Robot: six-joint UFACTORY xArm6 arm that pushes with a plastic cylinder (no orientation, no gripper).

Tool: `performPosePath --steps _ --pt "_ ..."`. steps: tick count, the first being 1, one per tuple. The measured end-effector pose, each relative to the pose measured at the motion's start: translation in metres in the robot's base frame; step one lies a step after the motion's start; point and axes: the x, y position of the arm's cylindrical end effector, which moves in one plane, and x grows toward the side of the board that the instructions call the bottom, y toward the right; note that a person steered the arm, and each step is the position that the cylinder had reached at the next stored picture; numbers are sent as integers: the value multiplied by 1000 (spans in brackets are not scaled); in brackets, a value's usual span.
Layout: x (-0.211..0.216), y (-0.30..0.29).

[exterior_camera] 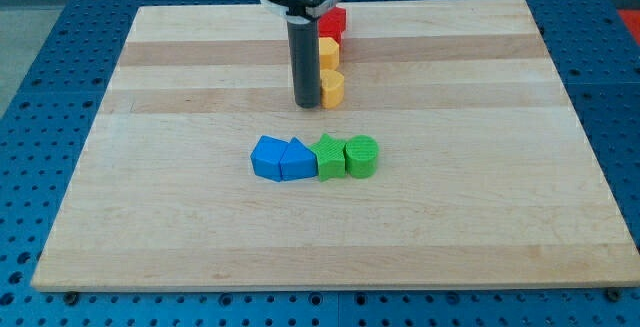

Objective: Place the yellow heart diagonal to green circle

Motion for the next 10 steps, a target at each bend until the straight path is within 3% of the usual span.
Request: performPosePath --steps 6,10 --pt "11 40" --pt "-13 46"
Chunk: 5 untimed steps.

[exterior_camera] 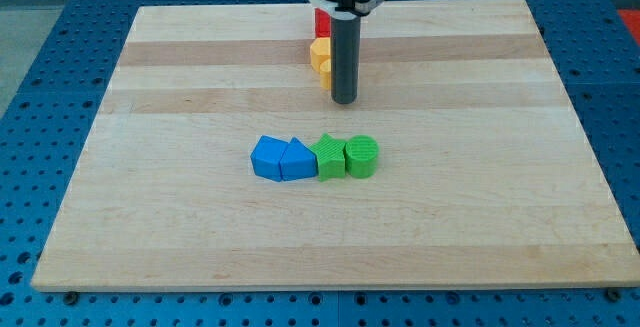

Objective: Place the yellow heart diagonal to green circle

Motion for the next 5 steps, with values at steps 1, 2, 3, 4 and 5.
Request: performPosePath --steps 1,2,3,4,5 --pt "-3 0" --pt "-6 0" --pt "-7 3" --pt "-7 27" --pt "-17 39"
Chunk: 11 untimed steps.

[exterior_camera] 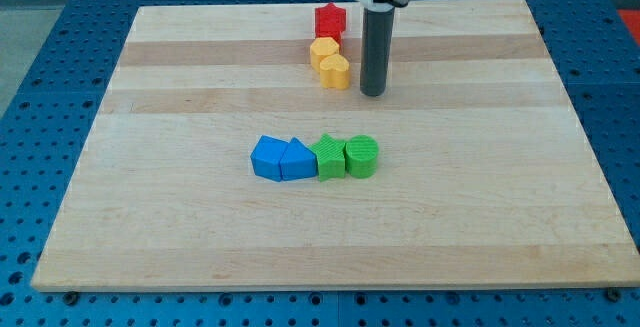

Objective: Place the yellow heart diagonal to green circle

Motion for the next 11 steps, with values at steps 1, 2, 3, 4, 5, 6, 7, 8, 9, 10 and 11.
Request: performPosePath --steps 1,2,3,4,5,6,7,8,9,10,11 --pt "-10 0" --pt "-10 -1" --pt "-10 -4" --pt "-10 -9" --pt "-10 -14" --pt "-10 -18" --pt "-10 -22" --pt "-10 -26" --pt "-10 -29" --pt "-10 -30" --pt "-10 -30"
